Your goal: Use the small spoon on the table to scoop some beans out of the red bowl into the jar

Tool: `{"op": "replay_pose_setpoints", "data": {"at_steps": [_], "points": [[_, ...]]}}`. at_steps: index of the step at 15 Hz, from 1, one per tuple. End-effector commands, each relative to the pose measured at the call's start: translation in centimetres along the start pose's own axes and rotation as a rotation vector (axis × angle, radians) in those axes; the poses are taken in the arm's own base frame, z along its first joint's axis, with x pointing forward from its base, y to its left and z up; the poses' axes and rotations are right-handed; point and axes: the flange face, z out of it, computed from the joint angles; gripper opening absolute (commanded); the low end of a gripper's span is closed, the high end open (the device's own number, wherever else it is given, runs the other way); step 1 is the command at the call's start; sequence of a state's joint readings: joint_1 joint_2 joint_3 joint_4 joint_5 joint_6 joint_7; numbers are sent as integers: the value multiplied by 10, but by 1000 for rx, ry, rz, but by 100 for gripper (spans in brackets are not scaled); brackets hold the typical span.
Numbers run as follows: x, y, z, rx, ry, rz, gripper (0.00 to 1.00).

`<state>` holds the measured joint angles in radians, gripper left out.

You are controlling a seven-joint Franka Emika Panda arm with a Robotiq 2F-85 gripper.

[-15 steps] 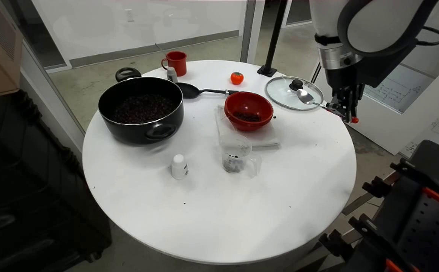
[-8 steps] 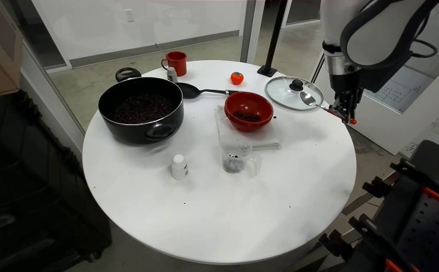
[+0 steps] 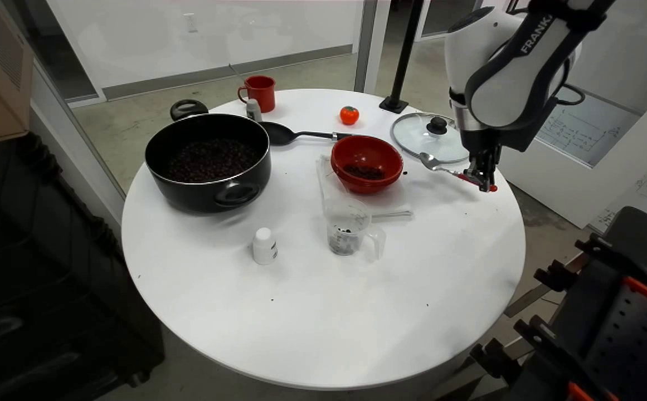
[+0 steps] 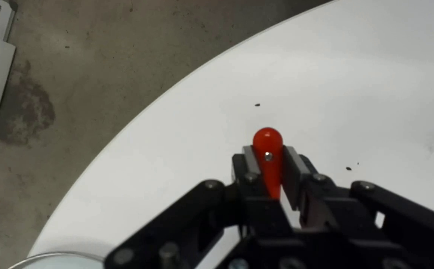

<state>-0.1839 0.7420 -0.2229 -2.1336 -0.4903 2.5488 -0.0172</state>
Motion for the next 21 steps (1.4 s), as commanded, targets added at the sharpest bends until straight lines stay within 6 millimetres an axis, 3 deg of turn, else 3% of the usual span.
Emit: {"op": "replay_pose_setpoints", "data": {"at_steps": [1, 7, 9, 11, 14, 18, 21], "points": [[28, -6, 12, -4, 10, -54, 5], [53, -13, 29, -7, 17, -104, 5], [57, -11, 30, -9, 21, -108, 47], [57, -9, 30, -4, 25, -112, 49], [52, -2, 23, 42, 46, -141, 71], [27, 19, -5, 116, 134, -147, 98], [1, 46, -32, 144, 187, -73, 100]]}}
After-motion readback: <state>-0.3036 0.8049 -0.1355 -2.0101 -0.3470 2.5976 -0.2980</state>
